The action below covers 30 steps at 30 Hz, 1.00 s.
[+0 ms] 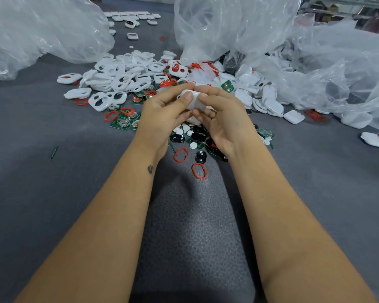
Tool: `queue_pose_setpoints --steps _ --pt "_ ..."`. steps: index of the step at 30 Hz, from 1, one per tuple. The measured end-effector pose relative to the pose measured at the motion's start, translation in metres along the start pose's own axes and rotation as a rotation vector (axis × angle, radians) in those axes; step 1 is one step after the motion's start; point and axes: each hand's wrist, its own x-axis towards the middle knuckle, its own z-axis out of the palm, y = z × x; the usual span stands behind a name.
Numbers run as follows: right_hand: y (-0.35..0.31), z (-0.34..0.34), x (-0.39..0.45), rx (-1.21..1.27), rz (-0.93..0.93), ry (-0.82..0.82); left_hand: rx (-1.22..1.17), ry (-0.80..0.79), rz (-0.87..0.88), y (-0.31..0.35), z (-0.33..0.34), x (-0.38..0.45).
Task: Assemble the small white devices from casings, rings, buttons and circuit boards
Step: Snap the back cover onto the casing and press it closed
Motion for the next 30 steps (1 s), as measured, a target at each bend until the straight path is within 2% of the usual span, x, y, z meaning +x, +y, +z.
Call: queue_pose_setpoints --steps 5,10,19,25,30 --pt "0.001 0.002 -0.001 -0.001 -0.039 0.041 0.005 -0.020 -0.009 -0.001 -0.001 0.000" --pt "0.004 0.001 -0.003 -0.085 -0.142 -0.027 -0.033 -0.021 0.024 -0.001 -0.003 0.001" --pt "0.004 -0.002 -0.002 -0.133 -0.192 -0.050 -0.049 -0.037 0.077 -0.003 -0.004 0.001" --pt "0.008 -0.002 0.000 -0.352 -0.326 0.033 -0.026 0.010 0.102 -0.003 -0.001 0.000" --pt "0.012 -0.001 0.002 -0.412 -0.352 0.092 0.006 0.060 0.106 -0.006 0.000 0.001"
